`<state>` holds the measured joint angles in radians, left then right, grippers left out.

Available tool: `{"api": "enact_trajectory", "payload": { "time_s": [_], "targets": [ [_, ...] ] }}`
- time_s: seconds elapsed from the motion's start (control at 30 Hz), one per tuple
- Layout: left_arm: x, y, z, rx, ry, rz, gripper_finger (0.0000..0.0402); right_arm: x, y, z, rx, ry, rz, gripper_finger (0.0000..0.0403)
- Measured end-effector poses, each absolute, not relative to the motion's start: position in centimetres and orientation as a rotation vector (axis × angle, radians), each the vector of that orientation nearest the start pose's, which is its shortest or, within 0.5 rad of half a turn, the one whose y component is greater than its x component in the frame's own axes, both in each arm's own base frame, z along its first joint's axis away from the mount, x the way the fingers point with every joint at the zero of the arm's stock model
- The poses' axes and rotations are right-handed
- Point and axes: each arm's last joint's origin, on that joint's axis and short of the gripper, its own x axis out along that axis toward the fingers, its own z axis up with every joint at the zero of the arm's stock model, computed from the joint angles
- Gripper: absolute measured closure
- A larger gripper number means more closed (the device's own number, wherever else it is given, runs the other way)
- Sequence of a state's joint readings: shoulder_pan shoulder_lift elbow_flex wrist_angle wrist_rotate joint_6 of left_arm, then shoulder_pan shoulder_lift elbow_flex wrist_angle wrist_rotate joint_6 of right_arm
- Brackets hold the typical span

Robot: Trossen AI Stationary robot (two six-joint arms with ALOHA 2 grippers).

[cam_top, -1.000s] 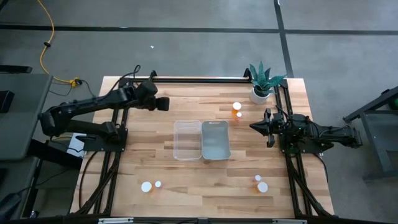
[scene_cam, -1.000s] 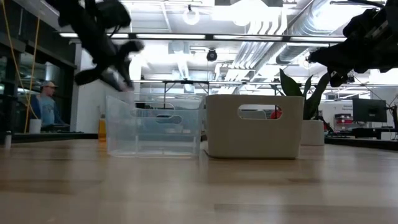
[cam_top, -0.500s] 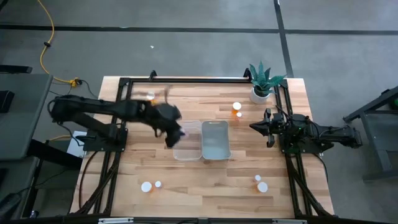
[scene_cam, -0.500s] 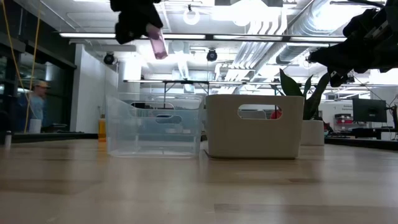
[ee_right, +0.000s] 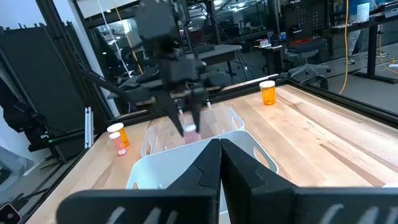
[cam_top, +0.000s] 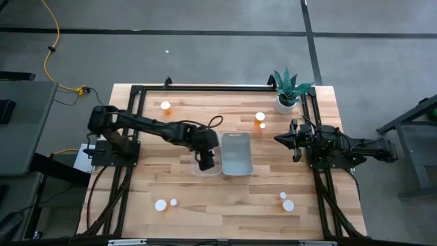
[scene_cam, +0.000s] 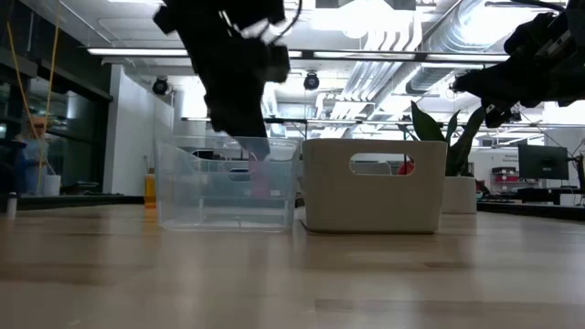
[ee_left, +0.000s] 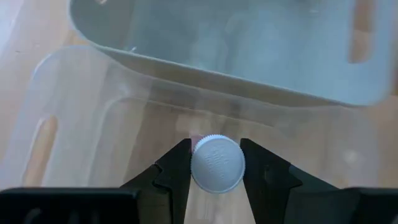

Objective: Pick and place medicine bottles into bin by pill shape (circle, oval)
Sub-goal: Put the small pink pill bottle into the transparent bin

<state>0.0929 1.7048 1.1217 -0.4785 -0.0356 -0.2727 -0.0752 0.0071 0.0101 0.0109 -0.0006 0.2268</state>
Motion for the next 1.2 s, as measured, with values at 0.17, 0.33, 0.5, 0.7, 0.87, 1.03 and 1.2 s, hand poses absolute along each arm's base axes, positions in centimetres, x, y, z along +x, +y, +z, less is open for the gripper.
{"api": "enact_trajectory", "payload": {
  "time_s": [0.17,0.33,0.5,0.7,0.87,1.03,1.2],
  "targets": [
    [34.0,4.9,18.9,-0.214,1.055,0.259,0.0283,9.7,-0.7,16.7,0.226,-0.022,-0.073,0.0402],
    [33.8,6.1,18.9,-0.125,1.062,0.251,0.0283,9.7,-0.7,16.7,0.226,-0.022,-0.073,0.0402],
    [34.1,6.7,19.1,-0.123,1.01,0.251,0.0282,9.7,-0.7,16.7,0.226,-0.022,-0.073,0.0402],
    [34.3,6.7,18.7,-0.116,1.028,0.221,0.0282,9.7,-0.7,16.7,0.226,-0.022,-0.073,0.0402],
    [34.1,6.6,18.0,-0.127,1.073,0.179,0.0282,9.7,-0.7,16.7,0.226,-0.022,-0.072,0.0402],
    [34.2,6.5,17.5,-0.144,1.089,0.167,0.0282,9.7,-0.7,16.7,0.226,-0.022,-0.073,0.0402],
    [34.3,6.6,17.6,-0.131,1.084,0.172,0.0281,9.7,-0.7,16.7,0.226,-0.022,-0.072,0.0402]
  ]
}}
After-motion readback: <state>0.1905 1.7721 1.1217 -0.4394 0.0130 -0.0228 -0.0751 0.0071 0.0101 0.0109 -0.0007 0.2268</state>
